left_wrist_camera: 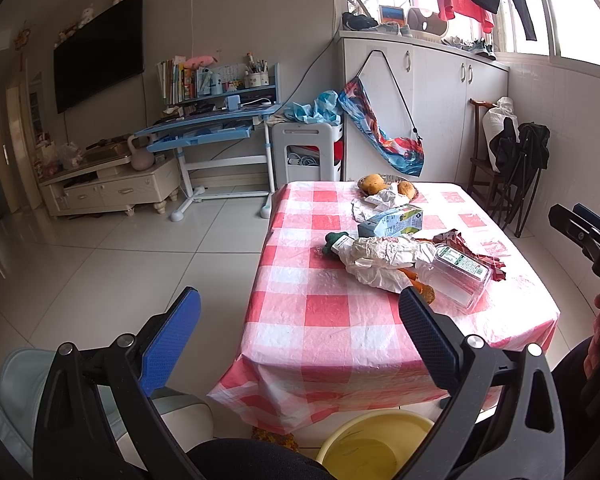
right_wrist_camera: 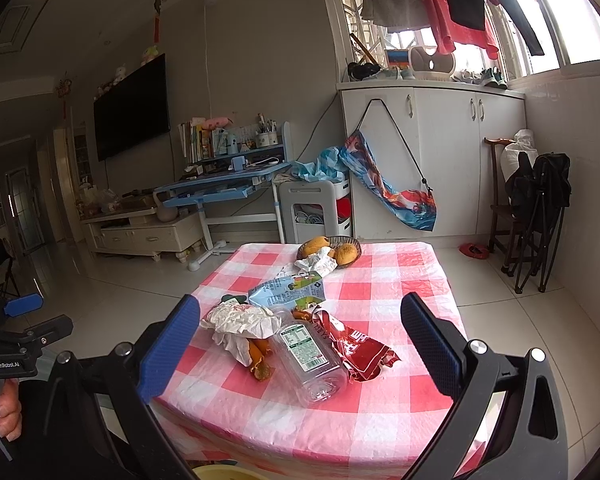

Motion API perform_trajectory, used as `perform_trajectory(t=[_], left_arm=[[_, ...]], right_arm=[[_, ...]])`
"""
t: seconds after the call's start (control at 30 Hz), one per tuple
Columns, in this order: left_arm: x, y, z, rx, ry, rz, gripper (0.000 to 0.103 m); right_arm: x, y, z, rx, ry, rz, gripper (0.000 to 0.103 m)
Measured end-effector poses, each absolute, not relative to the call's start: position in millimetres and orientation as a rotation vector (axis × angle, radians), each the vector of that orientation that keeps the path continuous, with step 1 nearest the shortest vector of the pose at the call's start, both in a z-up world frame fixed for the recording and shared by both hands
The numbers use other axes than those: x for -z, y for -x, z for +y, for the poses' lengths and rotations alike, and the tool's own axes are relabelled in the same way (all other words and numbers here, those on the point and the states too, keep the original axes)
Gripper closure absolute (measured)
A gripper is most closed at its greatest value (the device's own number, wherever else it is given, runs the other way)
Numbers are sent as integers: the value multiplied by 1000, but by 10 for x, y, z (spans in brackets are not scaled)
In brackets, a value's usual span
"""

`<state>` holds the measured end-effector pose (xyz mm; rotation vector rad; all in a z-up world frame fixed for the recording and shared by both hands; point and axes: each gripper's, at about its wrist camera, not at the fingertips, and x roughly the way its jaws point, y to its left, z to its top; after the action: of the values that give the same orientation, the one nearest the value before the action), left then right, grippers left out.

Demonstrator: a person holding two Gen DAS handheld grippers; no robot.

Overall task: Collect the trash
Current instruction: 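Move both tools toward the table over the clear plastic bottle and tissue, then grasp the clear plastic bottle with the right gripper while the left gripper grasps the white tissue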

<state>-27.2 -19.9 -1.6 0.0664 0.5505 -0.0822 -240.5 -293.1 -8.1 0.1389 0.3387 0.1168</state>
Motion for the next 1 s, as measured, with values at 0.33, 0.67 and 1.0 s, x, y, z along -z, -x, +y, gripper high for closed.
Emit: perform_trajectory(t=[0.33,0.67,1.0], left_arm=[[29,249,-207,88,-72,562,7],[98,-5,-65,113,-5,624,7],[481,-646,171,92,186,777,8]], right_arm=[[71,2419,-2956,-124,-146,339,7],[76,2310,-2981,-191,-105,399,7],[234,1914,-2857,-275,-4,516,7]])
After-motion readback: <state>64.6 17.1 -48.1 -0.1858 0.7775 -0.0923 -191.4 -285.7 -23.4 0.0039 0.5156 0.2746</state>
